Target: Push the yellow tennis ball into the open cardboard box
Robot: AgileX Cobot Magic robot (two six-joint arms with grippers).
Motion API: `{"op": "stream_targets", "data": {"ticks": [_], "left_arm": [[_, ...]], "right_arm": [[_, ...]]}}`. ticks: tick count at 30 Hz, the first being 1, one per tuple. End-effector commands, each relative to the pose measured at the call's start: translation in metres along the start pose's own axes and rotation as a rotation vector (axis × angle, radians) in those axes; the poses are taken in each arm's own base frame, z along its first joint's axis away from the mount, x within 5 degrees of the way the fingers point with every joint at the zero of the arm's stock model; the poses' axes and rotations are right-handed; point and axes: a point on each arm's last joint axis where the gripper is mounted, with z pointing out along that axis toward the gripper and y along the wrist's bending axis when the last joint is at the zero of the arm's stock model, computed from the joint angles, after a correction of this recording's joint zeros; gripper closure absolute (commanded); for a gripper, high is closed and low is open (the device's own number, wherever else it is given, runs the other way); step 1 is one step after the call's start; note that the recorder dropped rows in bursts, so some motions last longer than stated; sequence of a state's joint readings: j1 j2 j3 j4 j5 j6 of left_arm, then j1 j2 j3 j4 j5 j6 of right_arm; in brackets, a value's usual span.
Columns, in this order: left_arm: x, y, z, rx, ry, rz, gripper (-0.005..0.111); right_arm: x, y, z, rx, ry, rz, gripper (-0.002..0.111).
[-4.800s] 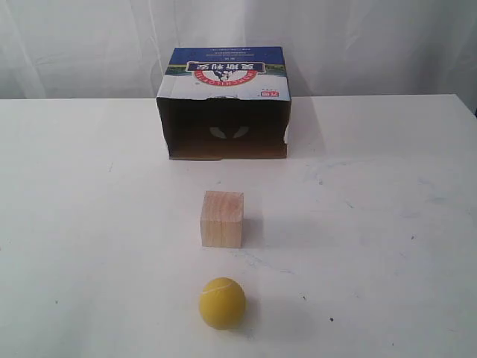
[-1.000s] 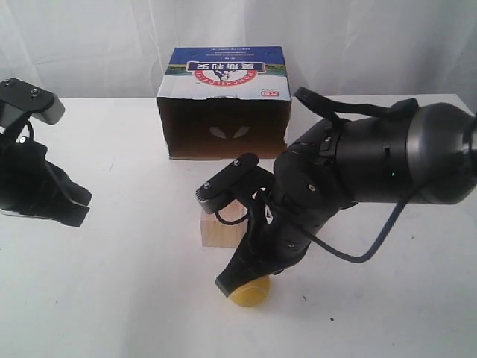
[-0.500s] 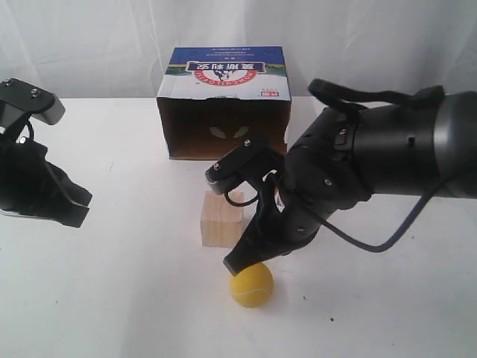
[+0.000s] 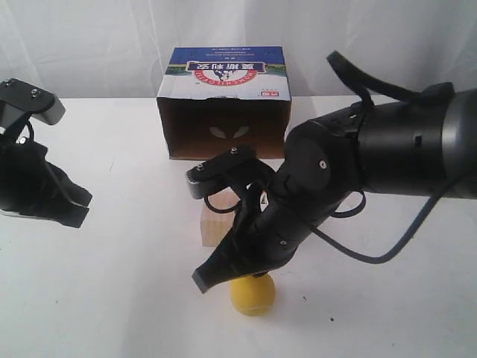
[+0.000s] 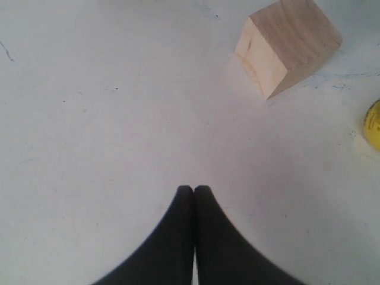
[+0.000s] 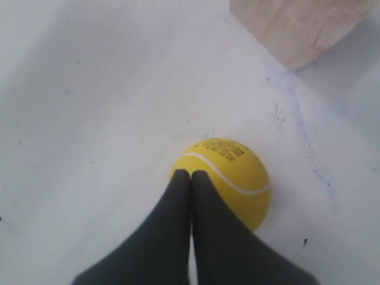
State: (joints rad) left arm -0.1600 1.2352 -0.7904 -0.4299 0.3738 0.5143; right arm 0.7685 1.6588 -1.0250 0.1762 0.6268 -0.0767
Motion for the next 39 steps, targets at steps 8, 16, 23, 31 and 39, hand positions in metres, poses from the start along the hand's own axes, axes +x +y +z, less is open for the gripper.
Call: {"op": "stream_targets", "data": {"ticks": [8,16,23,31,39], "left_arm": [[-0.001,-0.002,-0.001,0.018,0.002,-0.005,0.107],[-0.001,-0.002,-0.001,0.02,0.006,-0.005,0.107],[-0.001,-0.003,-0.001,0.022,0.007,-0.005,0.107],[-0.001,-0.003,-0.001,0.026,0.013,-0.005,0.107],[-0.001,-0.003,-0.001,0.027,0.012,-0.006,0.107]], "right_arm": [[0.026,-0.003,0.016,0.002,0.107,-0.019,0.108],[0.038,-0.013,0.023,0.086,0.103,-0.024,0.108],[0.037,-0.024,0.022,0.182,0.098,-0.045,0.108],[0.027,-0.053,0.005,0.217,-0.011,0.035,0.108],[0.014,-0.061,-0.032,0.23,-0.089,0.091,0.108]]}}
